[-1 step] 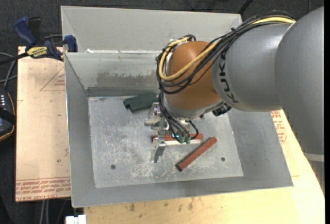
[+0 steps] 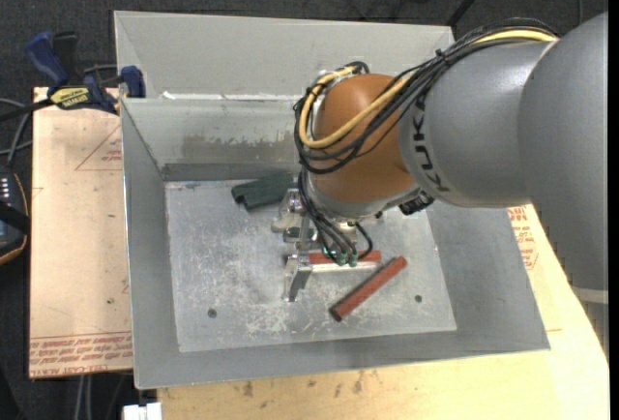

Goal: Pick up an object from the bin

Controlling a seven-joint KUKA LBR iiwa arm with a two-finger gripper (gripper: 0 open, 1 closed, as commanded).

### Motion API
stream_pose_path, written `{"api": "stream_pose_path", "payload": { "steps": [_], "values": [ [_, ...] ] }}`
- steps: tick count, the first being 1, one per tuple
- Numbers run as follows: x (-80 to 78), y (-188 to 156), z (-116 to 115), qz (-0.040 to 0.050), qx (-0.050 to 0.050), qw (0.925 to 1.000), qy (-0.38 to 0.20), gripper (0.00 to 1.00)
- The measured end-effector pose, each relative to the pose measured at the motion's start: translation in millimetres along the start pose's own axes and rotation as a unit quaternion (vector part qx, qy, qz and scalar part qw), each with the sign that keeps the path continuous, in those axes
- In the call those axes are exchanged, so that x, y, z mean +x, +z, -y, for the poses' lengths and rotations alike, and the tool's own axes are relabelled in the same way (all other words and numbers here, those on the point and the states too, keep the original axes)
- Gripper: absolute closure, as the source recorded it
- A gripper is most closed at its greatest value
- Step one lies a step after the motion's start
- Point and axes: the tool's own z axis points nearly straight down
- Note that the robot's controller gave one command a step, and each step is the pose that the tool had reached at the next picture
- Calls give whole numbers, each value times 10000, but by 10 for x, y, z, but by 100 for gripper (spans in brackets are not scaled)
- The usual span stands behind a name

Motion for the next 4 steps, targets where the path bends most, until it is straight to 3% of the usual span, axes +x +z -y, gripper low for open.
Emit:
{"api": "stream_pose_path", "payload": {
  "steps": [1,2,3,4],
  "values": [
    [-195,277,475,17,-9,9998,-172,0],
    [-137,410,597,3,2,9986,-536,100],
    [-137,410,600,3,-1,9986,-524,100],
    [-198,-1570,640,18,3,9992,-396,100]
  ]
}}
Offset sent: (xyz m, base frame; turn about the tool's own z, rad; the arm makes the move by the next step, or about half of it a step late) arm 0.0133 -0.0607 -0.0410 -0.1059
